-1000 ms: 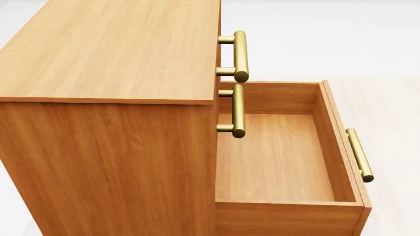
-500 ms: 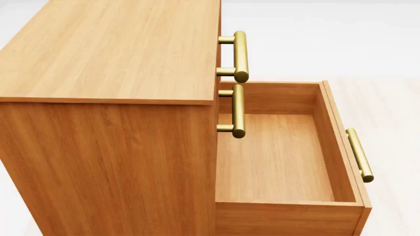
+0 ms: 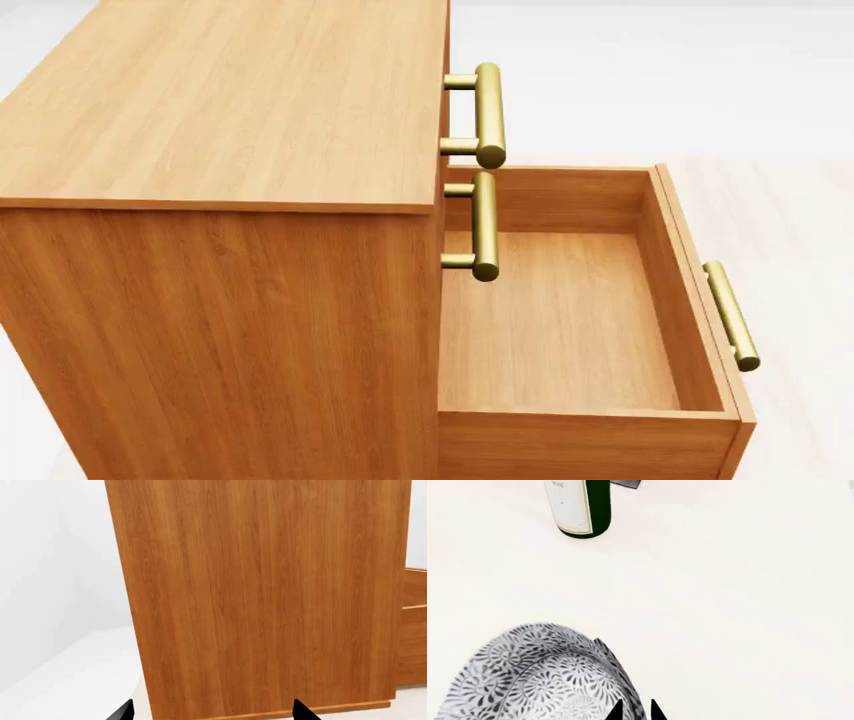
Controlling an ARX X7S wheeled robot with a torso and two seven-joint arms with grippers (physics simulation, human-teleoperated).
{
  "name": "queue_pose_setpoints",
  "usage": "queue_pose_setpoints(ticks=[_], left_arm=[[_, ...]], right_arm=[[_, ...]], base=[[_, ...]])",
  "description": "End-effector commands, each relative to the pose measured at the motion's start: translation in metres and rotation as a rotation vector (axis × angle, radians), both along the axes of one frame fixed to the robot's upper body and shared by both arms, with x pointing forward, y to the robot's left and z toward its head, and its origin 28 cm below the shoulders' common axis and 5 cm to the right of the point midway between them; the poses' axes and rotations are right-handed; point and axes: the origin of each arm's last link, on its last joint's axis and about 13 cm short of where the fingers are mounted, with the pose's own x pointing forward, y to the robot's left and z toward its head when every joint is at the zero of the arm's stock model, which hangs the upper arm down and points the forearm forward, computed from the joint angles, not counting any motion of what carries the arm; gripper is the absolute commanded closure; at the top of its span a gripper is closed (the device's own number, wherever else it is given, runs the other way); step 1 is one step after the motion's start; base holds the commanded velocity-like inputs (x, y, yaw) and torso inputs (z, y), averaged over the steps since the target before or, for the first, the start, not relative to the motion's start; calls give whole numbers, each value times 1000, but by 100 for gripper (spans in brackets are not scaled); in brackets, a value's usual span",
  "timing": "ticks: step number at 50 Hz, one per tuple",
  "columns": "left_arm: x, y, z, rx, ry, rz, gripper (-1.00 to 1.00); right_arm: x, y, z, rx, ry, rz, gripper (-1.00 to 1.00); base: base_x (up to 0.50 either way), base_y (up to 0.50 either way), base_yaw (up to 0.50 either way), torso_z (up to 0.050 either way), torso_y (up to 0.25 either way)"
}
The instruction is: Put the bowl in the bottom drawer of the cabinet and close it.
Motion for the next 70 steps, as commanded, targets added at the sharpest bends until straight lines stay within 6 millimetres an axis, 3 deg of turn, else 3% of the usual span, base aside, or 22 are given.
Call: queue_pose_setpoints(ticks=[1,35,70], left_arm=[[0,0,0,-1,0,-1,-100],[-1,0,2,-3,-3,-4,-100],[0,0,1,-1,-1,-3,-100]], right_arm=[[2,10,12,-62,-109,108,100],[18,24,104,-327,-343,271,100],[54,32,151,-388,-380,345,100]], base=[[0,0,0,0,0],[0,0,0,0,0],[0,0,0,0,0]])
